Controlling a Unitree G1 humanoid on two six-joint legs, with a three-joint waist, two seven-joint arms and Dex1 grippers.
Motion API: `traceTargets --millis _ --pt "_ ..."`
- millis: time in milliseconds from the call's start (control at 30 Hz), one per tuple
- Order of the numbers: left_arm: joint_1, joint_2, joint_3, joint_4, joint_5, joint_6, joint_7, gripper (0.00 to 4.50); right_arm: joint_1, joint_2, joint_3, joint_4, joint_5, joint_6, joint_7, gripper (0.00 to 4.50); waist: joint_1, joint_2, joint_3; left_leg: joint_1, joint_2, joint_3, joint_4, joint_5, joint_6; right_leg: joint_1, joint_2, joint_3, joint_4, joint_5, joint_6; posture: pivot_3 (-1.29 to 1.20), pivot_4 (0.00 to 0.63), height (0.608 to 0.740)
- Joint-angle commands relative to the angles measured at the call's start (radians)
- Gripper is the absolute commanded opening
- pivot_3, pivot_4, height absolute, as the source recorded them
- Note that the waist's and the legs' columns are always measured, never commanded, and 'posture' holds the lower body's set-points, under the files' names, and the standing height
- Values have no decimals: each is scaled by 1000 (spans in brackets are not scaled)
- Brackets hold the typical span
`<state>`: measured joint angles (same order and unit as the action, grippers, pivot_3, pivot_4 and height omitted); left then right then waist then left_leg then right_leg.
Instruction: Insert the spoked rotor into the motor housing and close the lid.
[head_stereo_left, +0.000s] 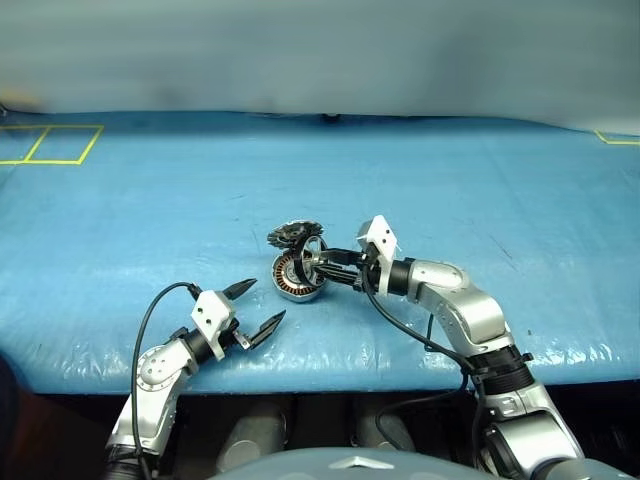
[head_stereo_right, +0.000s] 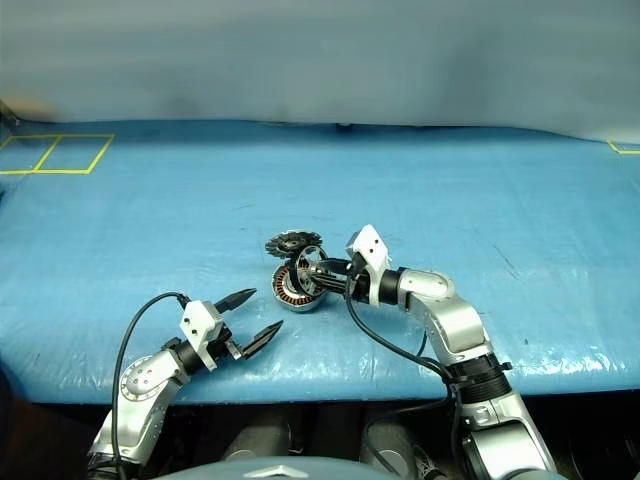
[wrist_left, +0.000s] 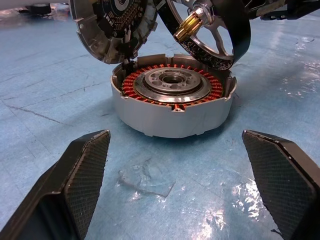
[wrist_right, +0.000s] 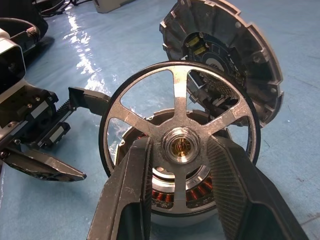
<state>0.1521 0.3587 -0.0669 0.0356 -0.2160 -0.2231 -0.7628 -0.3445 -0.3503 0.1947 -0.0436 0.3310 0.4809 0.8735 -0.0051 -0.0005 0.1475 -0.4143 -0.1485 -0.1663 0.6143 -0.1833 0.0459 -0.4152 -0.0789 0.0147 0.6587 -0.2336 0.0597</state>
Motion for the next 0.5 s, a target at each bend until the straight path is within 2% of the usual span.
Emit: traceTargets --millis 33,267,500 --pt "2 1 5 -24 -7 -7 6 4500 -20 -3 3 -13 0 -14 9 1375 0 0 0 0 0 0 0 0 0 0 0 0 0 0 0 0 150 740" --pt "1 1 4 -21 -5 -6 12 4500 -19 -19 27 -36 -18 -31 30 3516 0 0 0 0 0 0 0 0 0 0 0 0 0 0 0 0 150 740" --pt "0 3 4 -18 -1 -8 18 4500 -25 16 8 -21 6 -19 -5 3516 -3 0 0 0 0 0 0 0 0 0 0 0 0 0 0 0 150 740"
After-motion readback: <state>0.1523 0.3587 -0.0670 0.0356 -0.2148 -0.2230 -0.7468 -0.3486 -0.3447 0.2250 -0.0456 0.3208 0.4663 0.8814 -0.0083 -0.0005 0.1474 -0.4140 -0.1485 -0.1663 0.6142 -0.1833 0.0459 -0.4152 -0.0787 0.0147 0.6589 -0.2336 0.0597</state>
